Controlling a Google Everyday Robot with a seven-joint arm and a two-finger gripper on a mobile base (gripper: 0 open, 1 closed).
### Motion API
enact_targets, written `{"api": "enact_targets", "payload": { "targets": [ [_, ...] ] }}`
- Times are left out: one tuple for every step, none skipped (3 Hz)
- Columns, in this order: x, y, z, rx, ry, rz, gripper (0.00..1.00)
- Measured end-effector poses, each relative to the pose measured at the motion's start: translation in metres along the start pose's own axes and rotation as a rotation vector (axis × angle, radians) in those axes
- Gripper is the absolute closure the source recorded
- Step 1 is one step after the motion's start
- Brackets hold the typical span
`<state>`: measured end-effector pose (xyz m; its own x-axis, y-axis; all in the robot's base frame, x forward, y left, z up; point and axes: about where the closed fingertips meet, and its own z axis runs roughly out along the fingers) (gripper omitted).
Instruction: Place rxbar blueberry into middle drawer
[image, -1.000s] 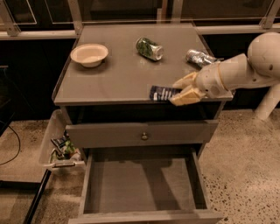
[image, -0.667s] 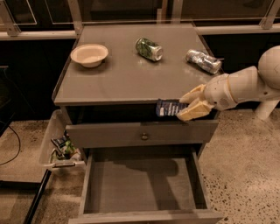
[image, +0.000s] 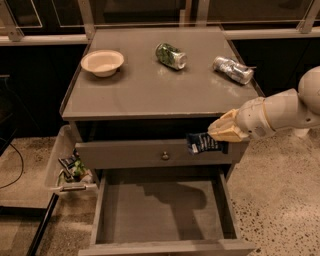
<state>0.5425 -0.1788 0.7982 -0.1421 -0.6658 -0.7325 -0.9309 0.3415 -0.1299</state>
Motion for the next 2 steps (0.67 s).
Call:
{"api": "enact_targets", "payload": {
  "targets": [
    [-0.0098,-0.0023,0.0060,-0.007,0.020,-0.054,1.00],
    [-0.0050,0.0052,0.0101,-0.008,0.029,-0.046,1.00]
  ]
}}
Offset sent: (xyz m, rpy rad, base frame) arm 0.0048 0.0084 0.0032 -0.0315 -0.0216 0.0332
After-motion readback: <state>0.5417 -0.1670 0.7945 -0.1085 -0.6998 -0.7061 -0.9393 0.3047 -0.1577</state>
